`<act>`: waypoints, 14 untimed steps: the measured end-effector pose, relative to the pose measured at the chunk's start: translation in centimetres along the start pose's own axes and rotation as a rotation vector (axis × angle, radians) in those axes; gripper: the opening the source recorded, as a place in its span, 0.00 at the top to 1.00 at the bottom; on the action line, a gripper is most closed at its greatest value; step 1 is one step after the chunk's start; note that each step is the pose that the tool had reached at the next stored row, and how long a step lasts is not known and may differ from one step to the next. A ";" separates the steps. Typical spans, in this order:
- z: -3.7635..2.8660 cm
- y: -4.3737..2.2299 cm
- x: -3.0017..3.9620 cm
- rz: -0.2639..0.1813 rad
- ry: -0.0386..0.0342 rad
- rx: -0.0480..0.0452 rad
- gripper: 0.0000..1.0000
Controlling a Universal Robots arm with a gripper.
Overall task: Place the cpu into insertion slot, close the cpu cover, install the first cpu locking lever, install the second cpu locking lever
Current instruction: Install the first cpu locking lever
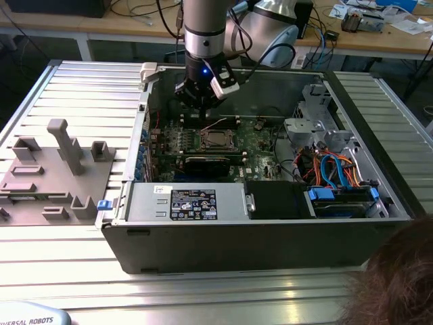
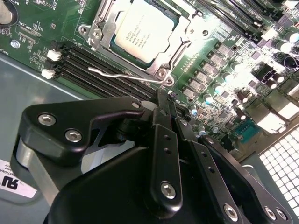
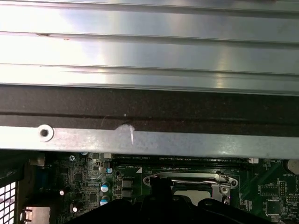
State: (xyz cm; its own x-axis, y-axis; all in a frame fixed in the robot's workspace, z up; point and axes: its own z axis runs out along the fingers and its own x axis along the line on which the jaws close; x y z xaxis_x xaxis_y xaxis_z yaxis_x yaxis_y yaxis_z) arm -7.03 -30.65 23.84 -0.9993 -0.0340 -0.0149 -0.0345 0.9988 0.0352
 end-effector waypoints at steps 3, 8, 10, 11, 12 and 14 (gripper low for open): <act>0.06 0.00 0.00 0.000 -0.0001 -0.0001 0.89; 0.16 -0.01 0.00 0.000 0.0000 0.0000 0.89; 0.19 -0.01 0.00 0.000 0.0000 -0.0001 0.89; 0.21 -0.01 0.00 0.000 -0.0001 -0.0001 0.89; 0.22 -0.01 0.00 0.000 -0.0001 -0.0001 0.89; 0.26 -0.01 0.00 0.000 -0.0001 -0.0001 0.89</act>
State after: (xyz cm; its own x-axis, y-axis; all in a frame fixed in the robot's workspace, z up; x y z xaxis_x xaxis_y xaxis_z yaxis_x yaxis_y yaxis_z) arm -7.02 -30.65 23.58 -0.9993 -0.0340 -0.0150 -0.0345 0.9988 0.0354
